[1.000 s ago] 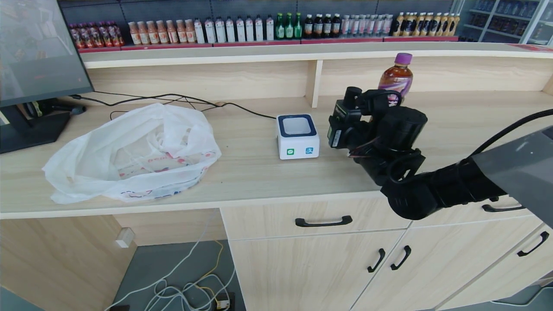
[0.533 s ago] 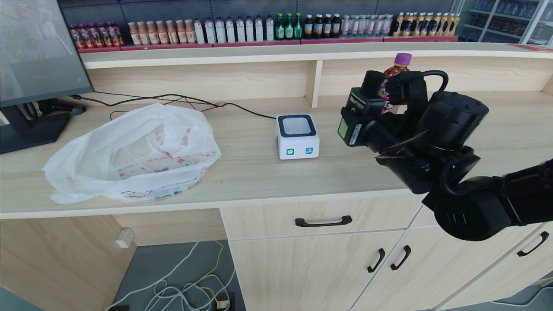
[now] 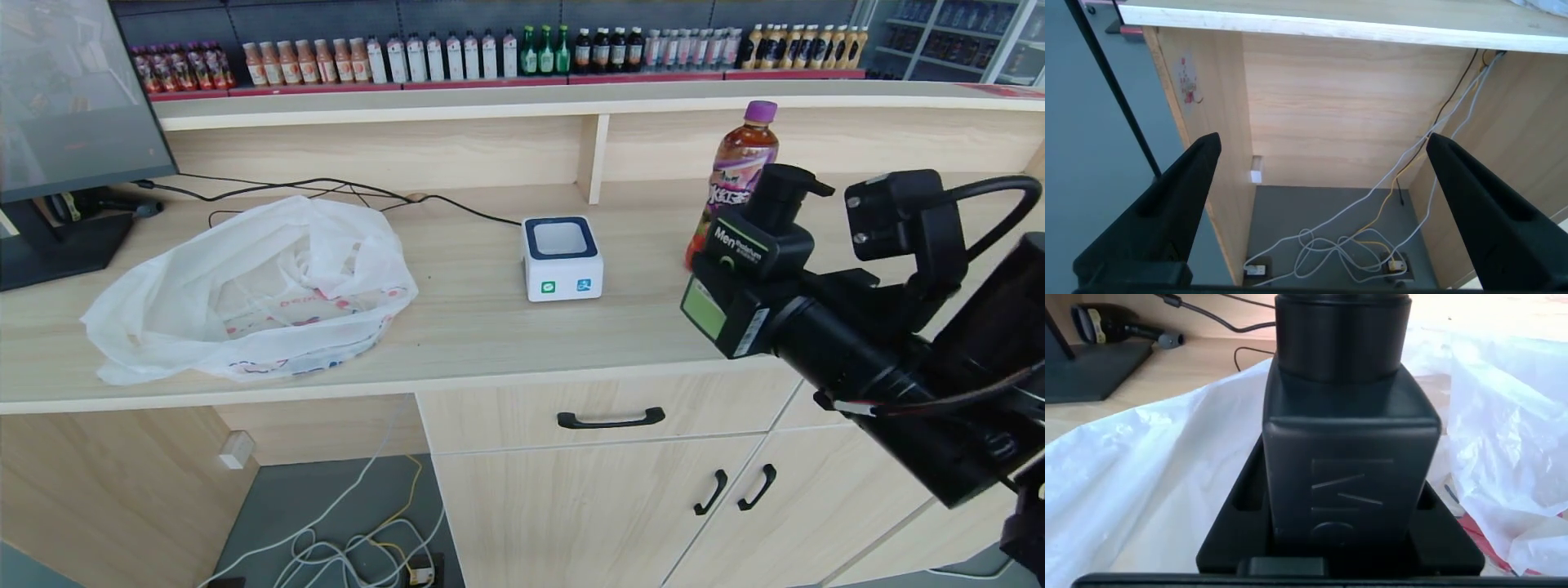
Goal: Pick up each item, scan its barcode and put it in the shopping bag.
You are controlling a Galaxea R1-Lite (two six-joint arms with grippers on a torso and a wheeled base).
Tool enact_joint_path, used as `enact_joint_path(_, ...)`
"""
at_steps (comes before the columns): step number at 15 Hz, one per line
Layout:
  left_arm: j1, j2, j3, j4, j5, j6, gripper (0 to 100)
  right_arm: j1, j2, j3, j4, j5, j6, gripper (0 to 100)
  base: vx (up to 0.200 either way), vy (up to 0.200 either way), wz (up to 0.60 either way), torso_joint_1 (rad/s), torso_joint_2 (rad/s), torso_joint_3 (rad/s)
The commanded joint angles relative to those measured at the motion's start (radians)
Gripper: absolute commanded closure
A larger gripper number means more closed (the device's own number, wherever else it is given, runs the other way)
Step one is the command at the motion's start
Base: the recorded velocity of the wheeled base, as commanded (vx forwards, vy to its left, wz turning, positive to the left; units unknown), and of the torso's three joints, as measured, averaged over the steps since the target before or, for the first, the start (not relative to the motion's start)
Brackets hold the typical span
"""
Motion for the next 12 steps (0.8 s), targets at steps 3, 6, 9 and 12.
enact_joint_path(3, 0.0, 0.0, 0.0, 0.0, 0.0, 0.0, 0, -0.004, 0.021, -0.001, -0.001, 0.002, 0.007, 100, 0.0, 0.0, 0.0, 0.0, 0.0, 0.0)
enact_joint_path(6, 0.0, 0.0, 0.0, 0.0, 0.0, 0.0, 0, -0.002, 0.038, -0.003, -0.001, 0.005, 0.008, 100, 0.0, 0.0, 0.0, 0.0, 0.0, 0.0)
enact_joint_path(9, 0.0, 0.0, 0.0, 0.0, 0.0, 0.0, 0, -0.002, 0.044, -0.003, -0.001, 0.005, 0.011, 100, 0.0, 0.0, 0.0, 0.0, 0.0, 0.0)
enact_joint_path(12, 0.0, 0.0, 0.0, 0.0, 0.0, 0.0, 0, -0.001, 0.053, 0.002, -0.001, 0.002, 0.03, 100, 0.0, 0.0, 0.0, 0.0, 0.0, 0.0)
